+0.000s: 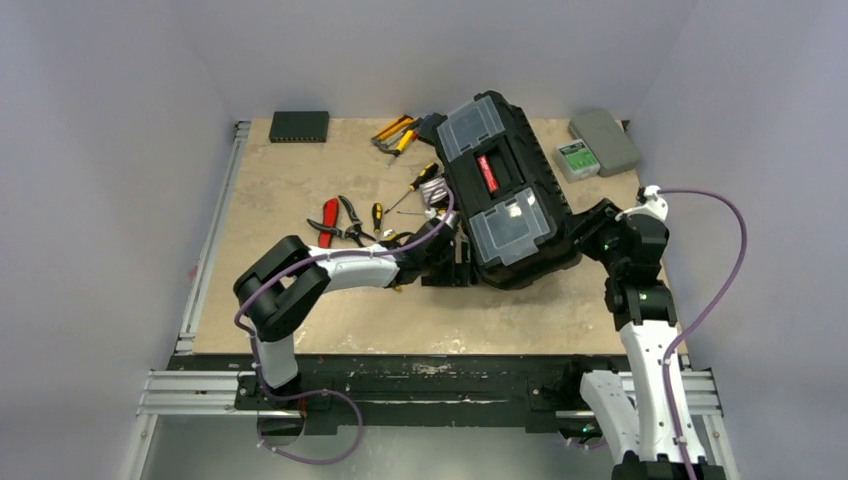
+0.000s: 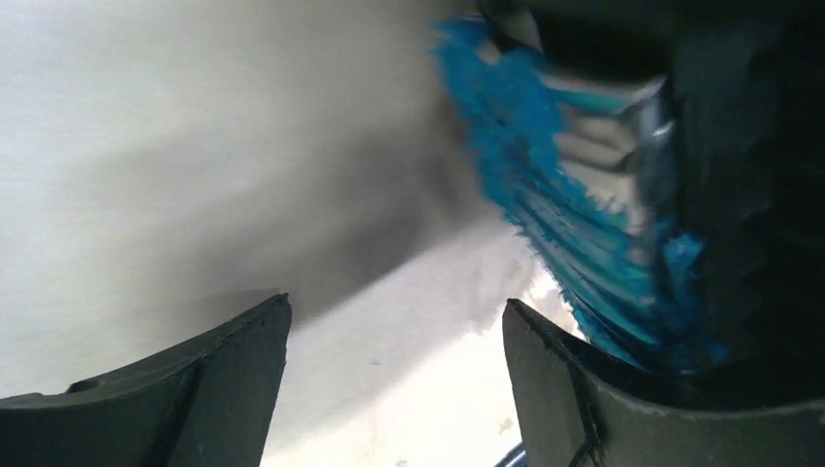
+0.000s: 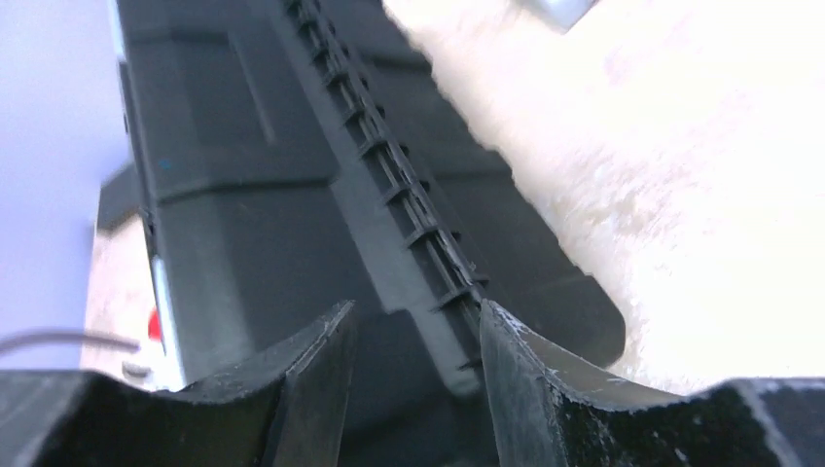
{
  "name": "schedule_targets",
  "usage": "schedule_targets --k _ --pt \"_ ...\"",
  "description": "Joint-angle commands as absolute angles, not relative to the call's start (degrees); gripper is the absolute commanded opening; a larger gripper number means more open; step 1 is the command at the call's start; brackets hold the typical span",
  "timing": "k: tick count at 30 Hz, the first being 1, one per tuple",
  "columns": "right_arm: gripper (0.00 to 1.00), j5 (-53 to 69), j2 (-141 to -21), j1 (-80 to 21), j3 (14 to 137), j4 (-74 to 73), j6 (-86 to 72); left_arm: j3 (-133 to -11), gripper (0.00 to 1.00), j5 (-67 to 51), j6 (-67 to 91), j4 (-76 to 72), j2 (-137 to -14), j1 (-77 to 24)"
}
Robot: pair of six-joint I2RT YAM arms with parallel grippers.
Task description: Pack the tool kit
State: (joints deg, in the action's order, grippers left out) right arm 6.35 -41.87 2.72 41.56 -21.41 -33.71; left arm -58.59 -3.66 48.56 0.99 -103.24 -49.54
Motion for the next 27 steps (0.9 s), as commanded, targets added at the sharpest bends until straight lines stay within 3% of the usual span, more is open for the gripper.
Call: schedule_targets --k 1,17,27 --pt "0.5 12.02 -41.02 0.46 41.34 -29.31 -35.16 -68.67 0.78 -13.33 44.04 -13.62 -104.65 -57.64" --pt "0.49 7.17 -40.18 0.79 40.74 -32.15 -31.45 -64.59 0.78 -8.23 42.05 -7.71 -94.99 -58.17" --pt "0.56 1.02 -40.08 0.7 46.93 -35.0 -28.77 -55.4 0.79 -3.65 46.38 -0.65 -82.33 -53.56"
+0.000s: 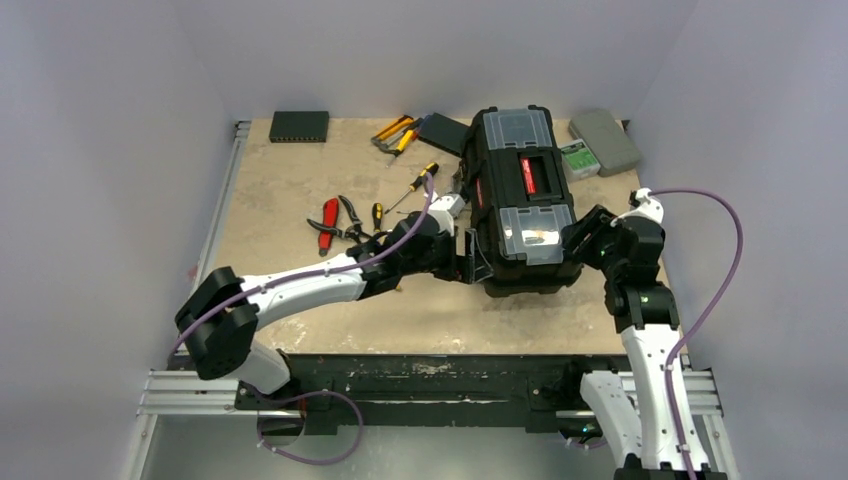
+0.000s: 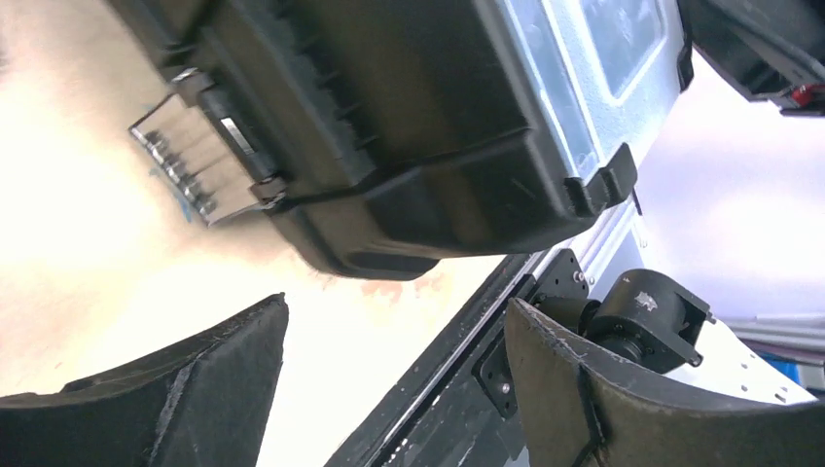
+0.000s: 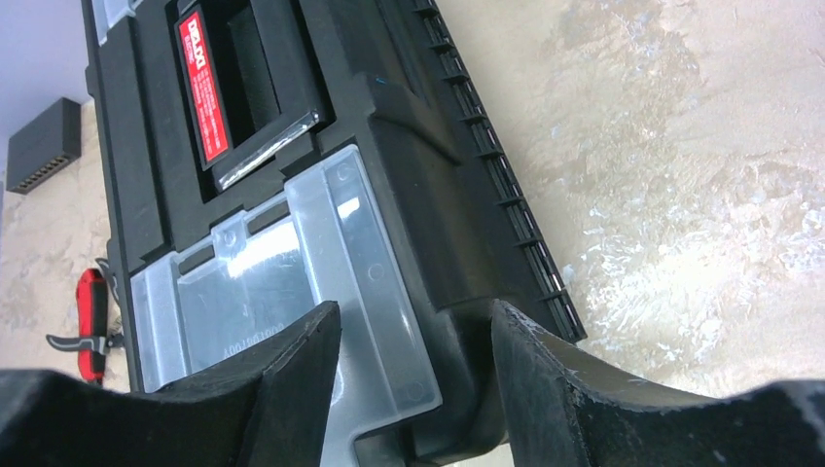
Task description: Pack the tool kit
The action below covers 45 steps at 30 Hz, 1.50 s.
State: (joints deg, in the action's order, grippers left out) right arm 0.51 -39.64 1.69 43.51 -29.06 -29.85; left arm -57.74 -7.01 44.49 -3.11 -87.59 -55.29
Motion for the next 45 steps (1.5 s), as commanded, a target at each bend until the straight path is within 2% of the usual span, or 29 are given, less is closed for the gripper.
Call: schedule_targets --k 1,8,13,16,23,37,45 --pt "0.57 0.65 -40.13 0.7 47.34 -34.98 -28.67 -54.31 0.8 -2.66 46.9 -0.22 -81.51 -53.04" --pt "0.59 0.08 -40.95 0.7 49.62 -33.31 -28.23 -51.31 0.85 -0.39 46.73 5.49 -74.02 -49.03" --pt "0.6 0.15 -42.49 0.75 52.96 -32.64 -26.95 -55.75 0.97 4.23 43.27 12.63 -72.11 -48.8" --pt "0.61 1.06 -44.6 0.7 54.71 -31.33 -26.75 -59.85 1.0 5.69 40.6 14.94 -72.45 -48.78" --pt "0.65 3.26 -54.58 0.7 60.23 -29.41 -24.1 -74.28 1.0 4.79 37.5 19.53 -82.24 -48.51" --pt "0.72 2.05 -71.16 0.71 67.02 -23.66 -20.79 -95.91 1.0 -2.72 47.8 20.58 -105.66 -43.26" --pt "0.7 5.79 -79.39 0.71 69.05 -24.28 -20.54 -97.9 1.0 -4.88 49.39 18.32 -108.37 -42.42"
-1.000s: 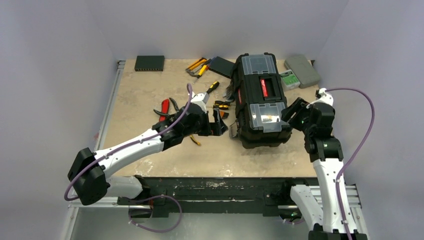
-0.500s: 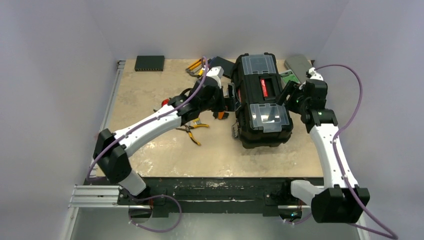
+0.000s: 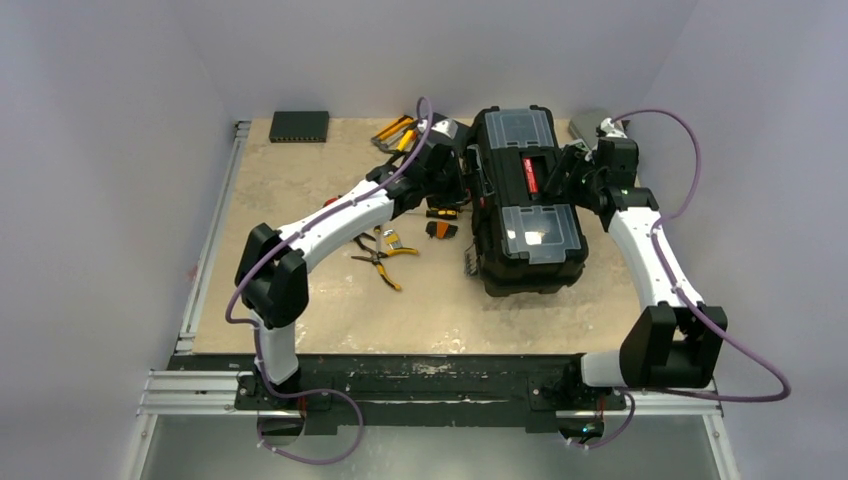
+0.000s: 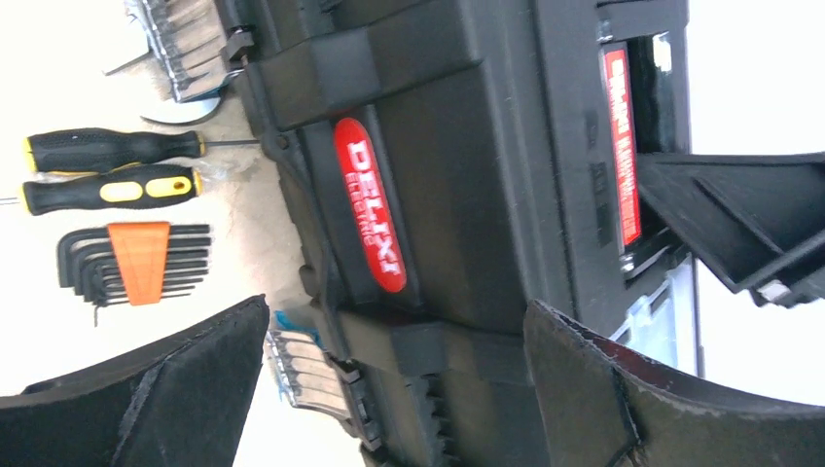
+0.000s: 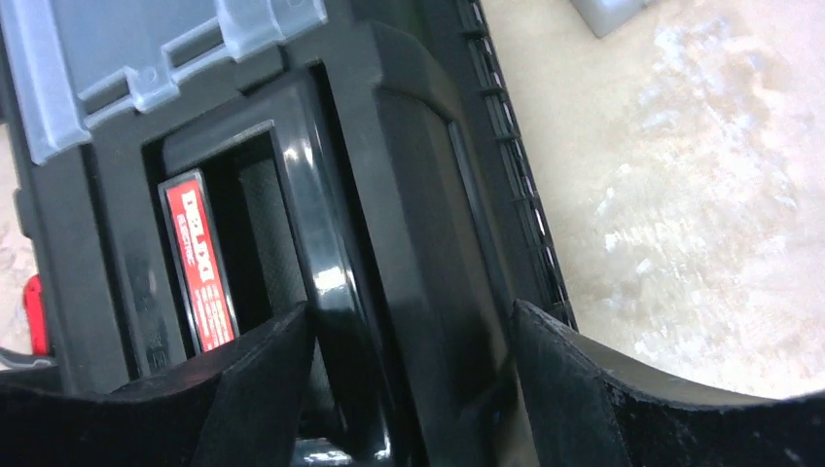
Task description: Pack the tool kit
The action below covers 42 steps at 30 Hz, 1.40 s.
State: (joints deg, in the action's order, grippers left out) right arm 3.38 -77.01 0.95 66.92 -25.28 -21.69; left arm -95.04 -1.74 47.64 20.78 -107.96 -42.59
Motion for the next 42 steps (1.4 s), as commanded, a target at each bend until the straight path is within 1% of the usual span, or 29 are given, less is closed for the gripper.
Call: schedule_targets --k 1,3,4,7,9,10,13,19,21,24,28,31,33,34,36,38,42 --pt "0.68 7.22 -80.11 0.7 68.88 -24.06 -20.72 -97.71 1.0 -5.0 49.39 18.24 -108.19 -42.23" --pt "0.61 11.25 -81.39 0.78 67.94 -22.76 -22.97 -96.27 1.0 -5.54 49.39 17.31 -107.29 -41.72" --pt "0.56 12.55 -81.9 1.1 67.61 -22.2 -23.96 -95.35 1.0 -5.77 49.47 16.81 -106.71 -41.33" --pt "0.31 18.96 -82.91 3.35 65.33 -19.43 -26.92 -92.28 1.0 -6.75 49.8 15.1 -104.7 -40.35" --pt "0.2 25.0 -83.1 5.63 63.17 -15.64 -29.61 -90.73 0.99 -7.25 49.75 14.42 -103.73 -39.88" --pt "0.16 27.03 -82.97 6.62 62.43 -14.33 -30.93 -90.34 0.99 -7.6 49.68 14.27 -103.49 -39.79" --pt "0.1 28.85 -82.47 7.58 62.19 -13.39 -32.29 -90.13 0.99 -8.87 49.49 14.36 -103.8 -39.56" --pt "0.07 34.6 -81.4 10.06 62.13 -12.31 -34.93 -87.85 0.98 -10.09 49.89 12.12 -103.16 -39.03" --pt "0.05 37.68 -81.6 10.96 61.28 -10.99 -36.16 -87.65 0.98 -10.87 50.01 11.9 -103.52 -38.87" --pt "0.04 41.41 -82.67 12.14 59.17 -7.36 -39.04 -86.11 0.97 -11.98 50.41 10.96 -103.51 -38.57" --pt "0.05 44.91 -85.4 13.31 56.94 -4.24 -40.82 -80.51 0.95 -12.44 52.23 6.24 -101.45 -38.15" --pt "0.05 47.61 -86.65 14.37 54.08 1.42 -44.0 -76.28 0.94 -12.25 53.54 2.88 -99.39 -37.86" --pt "0.05 49.31 -87.48 14.95 52.87 4.26 -45.98 -73.75 0.9 -12.87 54.62 -0.15 -98.63 -37.61" --pt "0.05 50.08 -87.96 15.3 52.37 5.59 -46.76 -72.8 0.84 -13.92 55.05 -2.78 -98.57 -37.42" --pt "0.05 50.41 -88.54 15.56 52.06 6.35 -47.23 -72.61 0.77 -17.6 56.21 -5.54 -99.32 -37.12" --pt "0.05 50.57 -88.83 15.7 51.88 6.65 -47.32 -73.32 0.75 -21.06 57.58 -7.29 -100.38 -37.01" --pt "0.04 50.8 -89.2 15.98 51.49 7.2 -47.51 -73.01 0.74 -23.86 60.31 -10.85 -100.73 -36.94"
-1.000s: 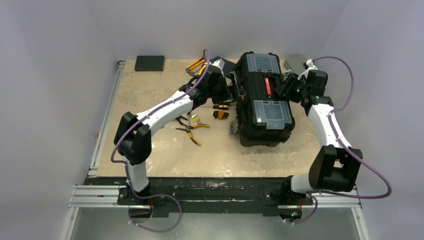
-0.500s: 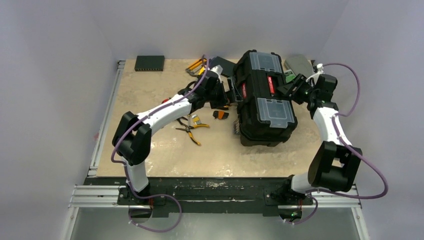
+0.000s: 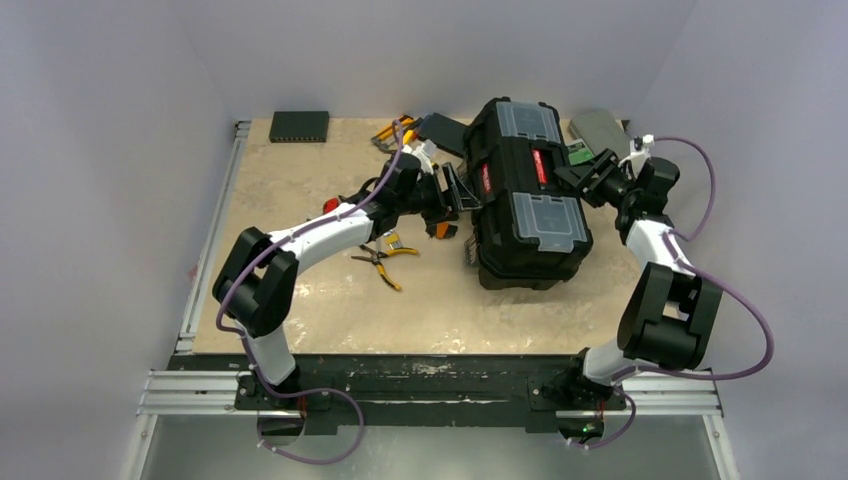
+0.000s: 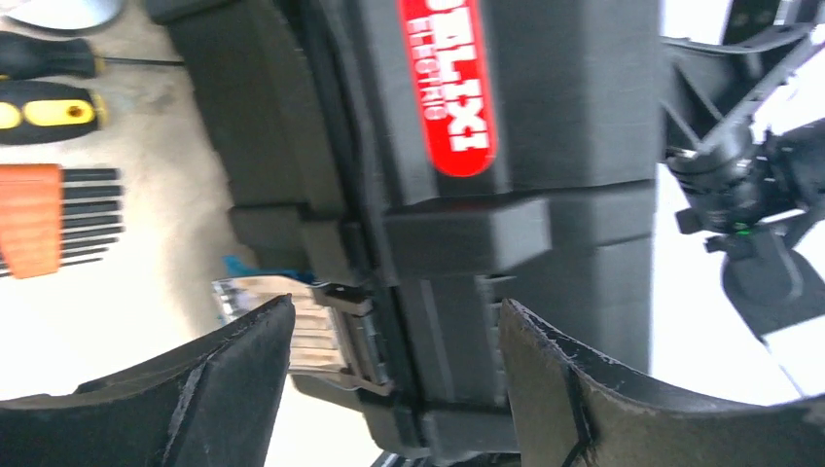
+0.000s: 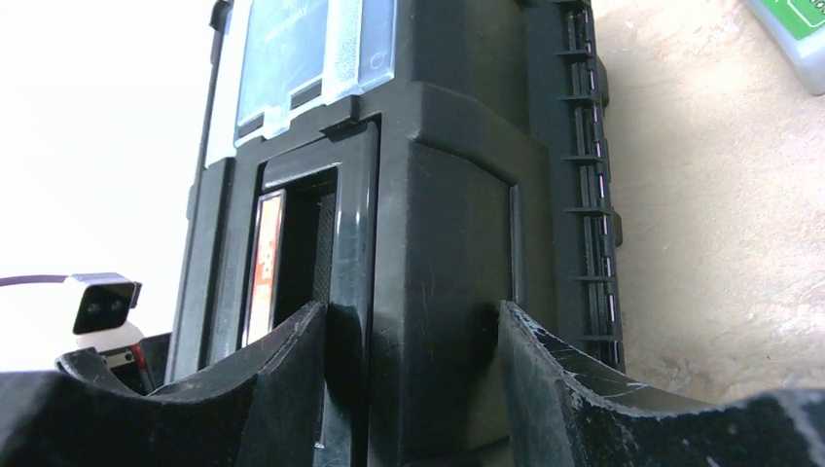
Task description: Pack the tool kit
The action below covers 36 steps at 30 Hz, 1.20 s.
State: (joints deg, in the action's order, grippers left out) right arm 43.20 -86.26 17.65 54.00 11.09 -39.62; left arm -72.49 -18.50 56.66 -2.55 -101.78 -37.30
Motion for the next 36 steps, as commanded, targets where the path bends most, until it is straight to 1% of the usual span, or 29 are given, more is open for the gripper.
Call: schedule_targets --k 1,6,10,12,13,14,15,17,18,19,20,23,26,28,32,36 --pt "0.04 50.78 -89.21 15.98 51.45 7.23 -47.49 -72.96 0.73 -24.09 60.89 -11.44 -100.72 -36.92" --pt "0.04 50.72 -89.06 16.0 51.34 7.3 -47.14 -73.88 0.72 -26.62 65.32 -14.49 -102.95 -36.83" --pt "0.04 50.63 -89.11 16.16 51.67 6.8 -46.89 -73.33 0.75 -24.23 65.87 -12.91 -103.06 -36.75" --pt "0.06 50.33 -88.83 16.12 52.07 5.95 -45.88 -72.2 0.76 -22.9 65.62 -12.41 -102.44 -36.57" --pt "0.09 49.21 -88.36 16.09 52.61 4.19 -44.45 -71.64 0.77 -22.34 65.57 -12.36 -102.14 -36.37" --pt "0.16 47.55 -87.81 16.07 53.4 2.11 -42.61 -71.14 0.77 -21.95 65.6 -12.54 -101.83 -36.19" --pt "0.23 46.14 -87.13 16.05 54.18 -0.34 -40.94 -70.81 0.78 -21.84 65.53 -12.63 -101.55 -35.97" --pt "0.43 43.87 -85.33 15.93 55.1 -3.58 -38.63 -70.67 0.78 -21.84 64.93 -12.45 -101.36 -35.59" --pt "0.51 42.83 -84.45 15.72 55.51 -4.61 -37.68 -70.66 0.78 -21.97 64.68 -12.4 -101.3 -35.5" --pt "0.57 41.4 -83.67 15.47 56.04 -6.01 -36.48 -70.73 0.78 -22.07 64.37 -12.27 -101.26 -35.31" --pt "0.58 39.65 -83.07 14.82 57.07 -8.2 -34.35 -70.9 0.78 -22.13 64.03 -11.93 -101.14 -35.24" --pt "0.58 33.93 -81.65 12.55 60.14 -14.26 -30.4 -71.47 0.78 -22.3 62.34 -10.6 -100.8 -34.94" --pt "0.53 26.97 -79.22 10.29 62.14 -18.9 -27.04 -73.0 0.78 -21.46 58.73 -7.53 -99.65 -34.63" --pt "0.5 21.44 -77.23 8.63 63.41 -21.33 -25.33 -75.78 0.78 -19.34 54.45 -1.83 -98.37 -34.88" --pt "0.5 11.13 -77.19 3.68 67.98 -26.99 -21.43 -80.54 0.78 -15.67 48.37 7.99 -97.12 -35.1" --pt "0.5 1.18 -79.25 -3.87 71.57 -31.87 -19.25 -81.75 0.78 -12.39 45.46 11.6 -94.82 -35.49"
